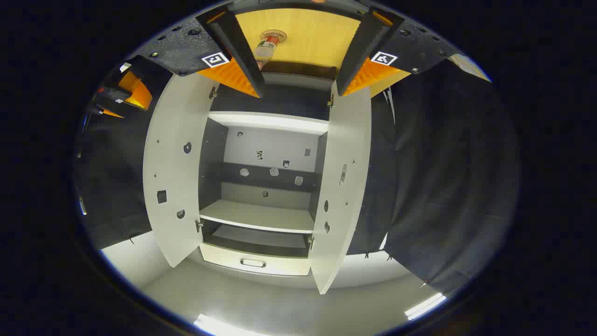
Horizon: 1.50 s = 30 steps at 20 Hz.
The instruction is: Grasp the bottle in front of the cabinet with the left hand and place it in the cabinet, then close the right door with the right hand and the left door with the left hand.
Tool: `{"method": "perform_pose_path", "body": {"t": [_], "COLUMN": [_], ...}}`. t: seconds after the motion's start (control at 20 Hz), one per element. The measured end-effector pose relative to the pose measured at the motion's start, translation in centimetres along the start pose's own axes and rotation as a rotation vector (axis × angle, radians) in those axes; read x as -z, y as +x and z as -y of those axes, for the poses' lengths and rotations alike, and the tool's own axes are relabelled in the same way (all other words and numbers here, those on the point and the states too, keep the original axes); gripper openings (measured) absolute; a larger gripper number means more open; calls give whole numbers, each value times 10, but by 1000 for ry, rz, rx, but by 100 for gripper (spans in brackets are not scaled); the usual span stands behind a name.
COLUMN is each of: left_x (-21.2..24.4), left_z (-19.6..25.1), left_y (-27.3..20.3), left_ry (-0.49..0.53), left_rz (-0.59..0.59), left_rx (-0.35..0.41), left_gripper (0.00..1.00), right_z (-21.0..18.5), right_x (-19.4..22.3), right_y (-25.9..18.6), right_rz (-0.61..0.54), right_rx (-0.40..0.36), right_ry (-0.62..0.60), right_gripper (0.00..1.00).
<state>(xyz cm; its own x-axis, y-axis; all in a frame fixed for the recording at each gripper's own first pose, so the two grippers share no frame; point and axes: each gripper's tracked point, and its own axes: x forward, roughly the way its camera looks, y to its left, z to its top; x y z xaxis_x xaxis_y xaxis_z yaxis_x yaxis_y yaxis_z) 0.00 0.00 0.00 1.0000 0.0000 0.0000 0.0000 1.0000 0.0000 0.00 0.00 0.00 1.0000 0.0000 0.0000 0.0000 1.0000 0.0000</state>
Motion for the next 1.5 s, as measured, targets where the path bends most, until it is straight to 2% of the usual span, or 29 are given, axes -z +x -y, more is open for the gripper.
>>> {"method": "perform_pose_path", "body": {"t": [0.05, 0.1, 0.15, 0.9, 1.2, 1.4, 1.45, 1.5], "left_x": [0, 0, 0, -1, 18, 43, 51, 59], "left_z": [2, 4, 5, 22, 32, 37, 40, 42], "left_y": [-1, -1, -2, -2, 2, 10, 12, 15], "left_ry": [-3, -4, -3, 1, -8, -13, -11, -7], "left_rz": [-2, -8, -15, -48, -94, -143, -156, -169], "left_rx": [5, 11, 14, 48, 71, 78, 80, 85], "left_gripper": [95, 92, 95, 95, 95, 95, 93, 95], "right_z": [-1, -4, -6, 0, -1, 3, 6, 8], "right_x": [-1, -1, -1, 5, 9, 10, 8, 7], "right_y": [-1, -2, -4, -9, -6, -3, -2, -1], "right_rz": [-3, -8, -18, -76, -90, -101, -98, -94], "right_rx": [-2, -13, -19, -15, -20, -13, -6, -1], "right_ry": [2, 4, -3, -14, -15, -8, -8, -6], "right_gripper": [97, 97, 97, 97, 97, 98, 98, 97]}}
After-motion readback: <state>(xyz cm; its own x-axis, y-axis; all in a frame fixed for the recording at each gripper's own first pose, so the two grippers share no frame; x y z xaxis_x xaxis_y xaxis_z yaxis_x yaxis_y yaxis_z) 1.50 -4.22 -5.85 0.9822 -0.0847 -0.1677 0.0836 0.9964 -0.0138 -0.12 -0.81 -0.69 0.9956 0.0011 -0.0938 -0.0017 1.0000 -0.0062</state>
